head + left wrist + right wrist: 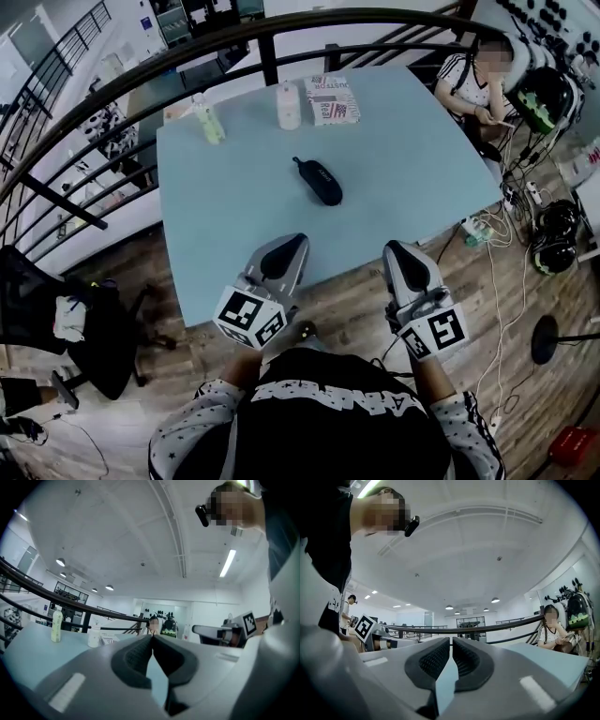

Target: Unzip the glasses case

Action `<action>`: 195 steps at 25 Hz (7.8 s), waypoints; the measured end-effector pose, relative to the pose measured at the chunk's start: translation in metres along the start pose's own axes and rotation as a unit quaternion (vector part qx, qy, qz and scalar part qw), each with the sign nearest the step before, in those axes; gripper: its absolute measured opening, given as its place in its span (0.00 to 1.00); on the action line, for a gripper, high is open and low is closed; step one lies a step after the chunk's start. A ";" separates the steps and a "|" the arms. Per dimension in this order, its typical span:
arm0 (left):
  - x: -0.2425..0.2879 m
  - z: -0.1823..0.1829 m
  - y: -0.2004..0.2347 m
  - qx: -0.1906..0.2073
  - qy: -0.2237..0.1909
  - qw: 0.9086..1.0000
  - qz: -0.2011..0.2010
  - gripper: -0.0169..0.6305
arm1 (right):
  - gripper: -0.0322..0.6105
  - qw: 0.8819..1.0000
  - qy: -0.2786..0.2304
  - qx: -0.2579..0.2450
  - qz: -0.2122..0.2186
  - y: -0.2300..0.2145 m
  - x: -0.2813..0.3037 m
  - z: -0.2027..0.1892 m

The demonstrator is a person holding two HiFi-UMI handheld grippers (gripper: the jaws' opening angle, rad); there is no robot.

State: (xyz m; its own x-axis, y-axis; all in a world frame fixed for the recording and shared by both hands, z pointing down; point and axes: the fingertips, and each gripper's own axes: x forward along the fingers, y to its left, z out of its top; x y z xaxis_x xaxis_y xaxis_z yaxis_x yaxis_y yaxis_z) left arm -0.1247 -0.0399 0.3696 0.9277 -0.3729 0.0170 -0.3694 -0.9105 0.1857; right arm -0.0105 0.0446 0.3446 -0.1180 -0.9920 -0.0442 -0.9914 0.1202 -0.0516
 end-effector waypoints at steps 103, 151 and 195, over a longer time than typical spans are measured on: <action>0.112 -0.060 0.223 -0.248 0.055 0.959 0.125 0.03 | 0.60 0.967 0.227 -0.026 0.114 -0.071 0.307 -0.185; 0.178 -0.001 0.096 -0.251 -0.034 0.967 0.025 0.03 | 0.65 0.866 0.015 -0.248 0.433 -0.027 0.199 -0.089; 0.175 -0.001 0.100 -0.186 0.007 0.981 0.046 0.03 | 0.06 0.833 0.093 -0.342 0.425 -0.077 0.206 -0.138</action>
State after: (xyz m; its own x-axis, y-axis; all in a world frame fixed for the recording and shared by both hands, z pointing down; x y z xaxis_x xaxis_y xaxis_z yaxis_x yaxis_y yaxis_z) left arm 0.0007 -0.1960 0.3917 0.8932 -0.4453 0.0626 -0.4081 -0.7443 0.5286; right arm 0.0337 -0.1742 0.4767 -0.7381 -0.5554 0.3832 -0.3381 0.7959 0.5022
